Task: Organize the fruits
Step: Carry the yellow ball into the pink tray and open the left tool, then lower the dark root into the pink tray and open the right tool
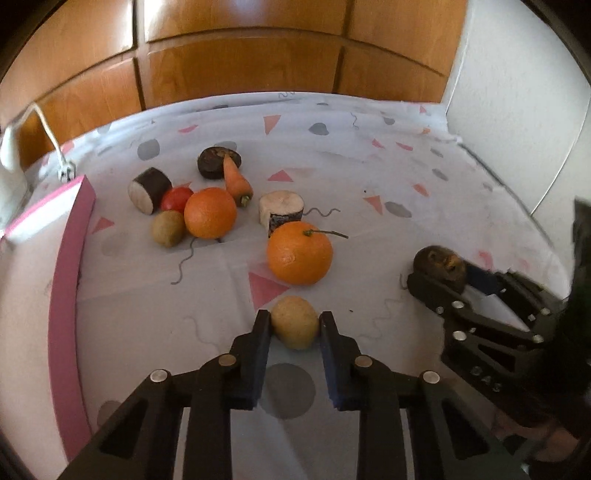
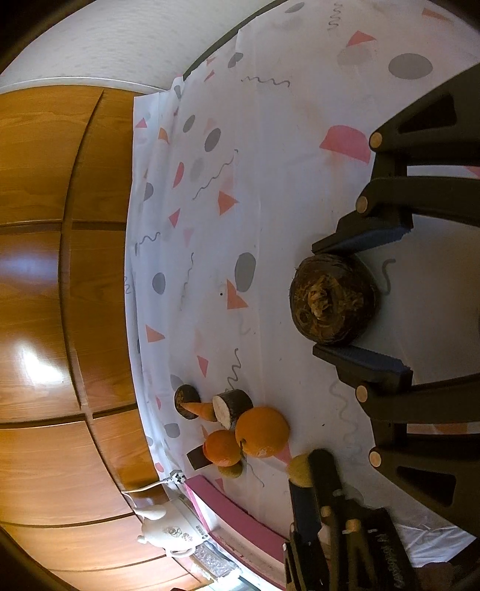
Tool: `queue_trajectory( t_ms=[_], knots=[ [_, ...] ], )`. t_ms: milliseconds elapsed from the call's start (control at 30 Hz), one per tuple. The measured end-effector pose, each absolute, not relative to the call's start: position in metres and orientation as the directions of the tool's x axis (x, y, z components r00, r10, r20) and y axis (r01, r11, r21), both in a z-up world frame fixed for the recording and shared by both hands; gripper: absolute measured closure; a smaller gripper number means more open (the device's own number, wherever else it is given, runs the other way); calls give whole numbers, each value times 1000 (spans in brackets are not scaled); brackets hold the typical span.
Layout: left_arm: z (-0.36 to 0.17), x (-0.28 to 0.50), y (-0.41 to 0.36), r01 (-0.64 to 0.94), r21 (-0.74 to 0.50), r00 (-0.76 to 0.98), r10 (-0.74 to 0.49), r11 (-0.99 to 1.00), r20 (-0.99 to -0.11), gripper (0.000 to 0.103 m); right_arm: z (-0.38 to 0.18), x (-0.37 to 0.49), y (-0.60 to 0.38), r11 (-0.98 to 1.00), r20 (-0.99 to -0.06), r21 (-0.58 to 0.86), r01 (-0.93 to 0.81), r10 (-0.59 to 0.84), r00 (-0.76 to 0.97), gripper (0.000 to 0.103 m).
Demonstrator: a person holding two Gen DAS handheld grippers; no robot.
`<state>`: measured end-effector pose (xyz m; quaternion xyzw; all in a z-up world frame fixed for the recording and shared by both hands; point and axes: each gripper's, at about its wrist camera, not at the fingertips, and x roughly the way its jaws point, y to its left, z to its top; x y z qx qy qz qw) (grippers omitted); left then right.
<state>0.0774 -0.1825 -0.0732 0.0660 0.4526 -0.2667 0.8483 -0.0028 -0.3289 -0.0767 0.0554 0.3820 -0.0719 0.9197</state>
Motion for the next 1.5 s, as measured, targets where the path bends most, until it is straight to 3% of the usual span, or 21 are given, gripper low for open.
queue_trajectory(
  t_ms=[333, 567, 667, 700, 767, 967, 1100, 1233, 1500],
  knots=[
    [-28, 76, -90, 340, -197, 561, -367, 919, -742, 76, -76, 0, -327, 985, -718, 27, 171, -100, 688, 55],
    [-35, 105, 5, 20, -101, 625, -92, 995, -775, 76, -76, 1, -324, 986, -723, -1, 168, -117, 681, 55],
    [-43, 107, 24, -62, -78, 617, -23, 995, -787, 66, -76, 2, -322, 986, -725, -17, 167, -127, 677, 55],
    [-43, 104, 31, -76, -86, 623, -21, 993, -782, 56, -76, 2, -321, 985, -725, -24, 168, -133, 676, 55],
    [-41, 96, 41, -96, -97, 636, -14, 991, -771, 44, -77, 3, -320, 985, -727, -38, 170, -144, 672, 55],
    [-32, 71, 56, -117, -129, 664, -19, 985, -747, 44, -76, 6, -315, 981, -735, -72, 179, -173, 656, 56],
    [-27, 62, 66, -127, -144, 680, -20, 981, -733, 34, -74, 8, -312, 976, -743, -91, 196, -197, 639, 56],
    [-27, 55, 76, -138, -143, 692, -8, 980, -722, 34, -69, 12, -309, 970, -763, -102, 220, -218, 608, 56],
    [-30, 47, 94, -178, -160, 685, 5, 971, -729, 34, -32, 9, -270, 995, -738, -17, 101, -81, 669, 56]
  ],
)
